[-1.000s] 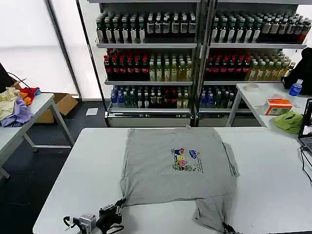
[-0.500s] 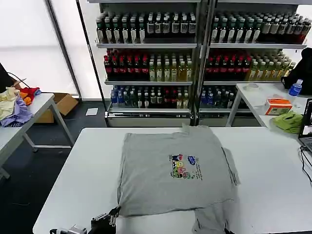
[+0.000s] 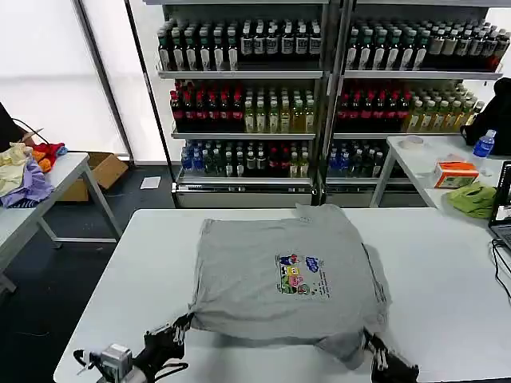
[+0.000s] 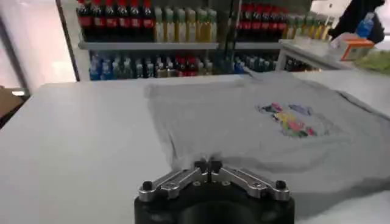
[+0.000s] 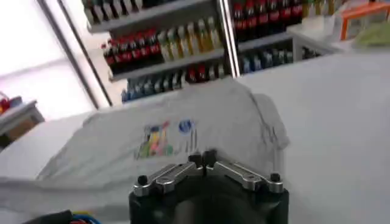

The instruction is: Fold and organize the clothes.

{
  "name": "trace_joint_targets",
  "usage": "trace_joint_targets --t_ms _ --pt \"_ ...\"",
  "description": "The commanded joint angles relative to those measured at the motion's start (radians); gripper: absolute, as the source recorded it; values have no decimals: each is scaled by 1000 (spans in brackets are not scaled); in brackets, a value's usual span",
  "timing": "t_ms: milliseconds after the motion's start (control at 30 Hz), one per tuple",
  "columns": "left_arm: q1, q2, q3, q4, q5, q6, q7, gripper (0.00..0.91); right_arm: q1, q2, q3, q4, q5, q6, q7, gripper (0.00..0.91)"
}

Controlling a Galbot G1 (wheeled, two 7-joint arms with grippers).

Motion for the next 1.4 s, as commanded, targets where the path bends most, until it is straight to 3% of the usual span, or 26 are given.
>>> trace_joint_targets --t_ms 33,400,533,567,600,767,900,1033,1167,1300,1400 --pt "-292 59 16 163 -120 -5 29 20 305 -35 -25 -116 52 13 68 0" --pt "-561 98 144 411 -178 -5 63 20 647 -106 -147 -422 47 -6 99 0" --pt "-625 78 195 487 -172 -6 74 30 760 -108 -235 -550 27 -73 78 0" --pt "-637 66 209 526 -166 -6 74 736 784 -107 -254 -576 11 -95 65 907" --pt "-642 61 214 537 -164 -7 73 907 812 -107 -274 -604 -8 -99 50 907" --pt "-640 39 225 579 -130 -19 86 907 852 -105 -317 -622 -35 -112 36 907" --pt "-602 53 189 551 -123 -19 72 907 765 -117 -263 -543 -31 -142 44 907" --pt "-517 80 143 455 -111 -11 42 907 633 -121 -199 -443 -37 -216 84 907" --pt "-406 91 121 342 -109 2 10 907 488 -102 -108 -372 -60 -222 104 907" --pt "-317 62 140 289 -81 2 -9 907 389 -66 -59 -369 -115 -246 157 907" --pt "-294 28 162 296 -37 2 -13 907 343 -55 -41 -371 -115 -247 165 907"
